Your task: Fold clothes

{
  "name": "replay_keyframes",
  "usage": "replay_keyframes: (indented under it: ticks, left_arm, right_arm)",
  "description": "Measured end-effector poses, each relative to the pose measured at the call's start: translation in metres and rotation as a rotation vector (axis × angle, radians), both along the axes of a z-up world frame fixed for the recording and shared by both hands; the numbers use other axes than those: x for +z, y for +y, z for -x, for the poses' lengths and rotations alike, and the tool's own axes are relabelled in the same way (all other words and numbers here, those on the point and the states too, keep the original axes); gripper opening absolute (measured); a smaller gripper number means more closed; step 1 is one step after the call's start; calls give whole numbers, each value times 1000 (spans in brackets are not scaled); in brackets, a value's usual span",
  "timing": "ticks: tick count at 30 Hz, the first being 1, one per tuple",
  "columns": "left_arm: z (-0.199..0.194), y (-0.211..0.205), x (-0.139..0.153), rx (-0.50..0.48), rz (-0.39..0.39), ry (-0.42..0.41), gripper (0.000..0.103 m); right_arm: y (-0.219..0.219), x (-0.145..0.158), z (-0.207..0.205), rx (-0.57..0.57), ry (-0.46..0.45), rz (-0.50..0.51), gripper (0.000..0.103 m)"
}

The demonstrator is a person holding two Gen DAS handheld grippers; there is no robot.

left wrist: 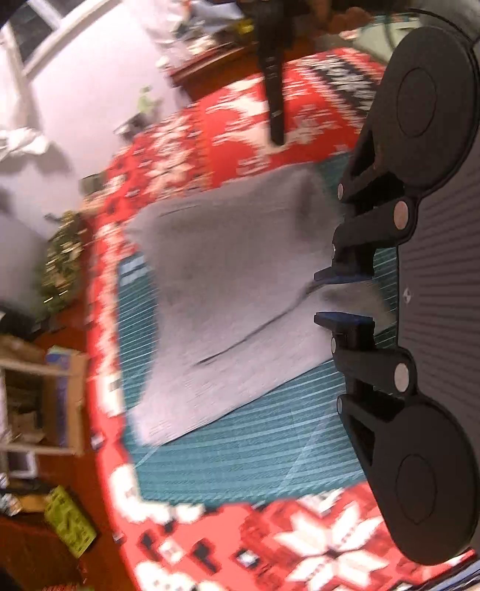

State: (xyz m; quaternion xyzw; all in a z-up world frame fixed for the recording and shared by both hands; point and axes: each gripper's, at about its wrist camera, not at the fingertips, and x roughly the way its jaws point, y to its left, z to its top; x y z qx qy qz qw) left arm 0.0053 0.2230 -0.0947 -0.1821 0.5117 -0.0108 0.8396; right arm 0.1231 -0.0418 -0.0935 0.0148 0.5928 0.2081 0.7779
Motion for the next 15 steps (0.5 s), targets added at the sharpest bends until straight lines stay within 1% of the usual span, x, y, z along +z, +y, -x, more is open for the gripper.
replay_keyframes:
  ticks: [1, 5, 8, 12, 14, 15]
  left_arm:
    - [-8, 4, 1, 20, -19, -19, 27]
    - [-42, 16, -7, 56, -98, -57, 27]
    - [-61, 20, -17, 59, -108, -52, 27]
    - [-72, 16, -28, 17, -123, -20, 26]
    - [-74, 15, -30, 6, -135, -13, 11]
    - [-73, 15, -30, 4, -136, -14, 2]
  right_arm:
    - [1, 1, -5, -5, -8, -4, 11]
    - [5, 2, -21, -22, -24, -26, 11]
    - [14, 4, -29, 2, -59, -20, 11]
    - [29, 5, -52, 18, -118, -31, 11]
    - [35, 4, -68, 9, -138, -46, 11]
    - [39, 3, -77, 7, -149, -51, 11]
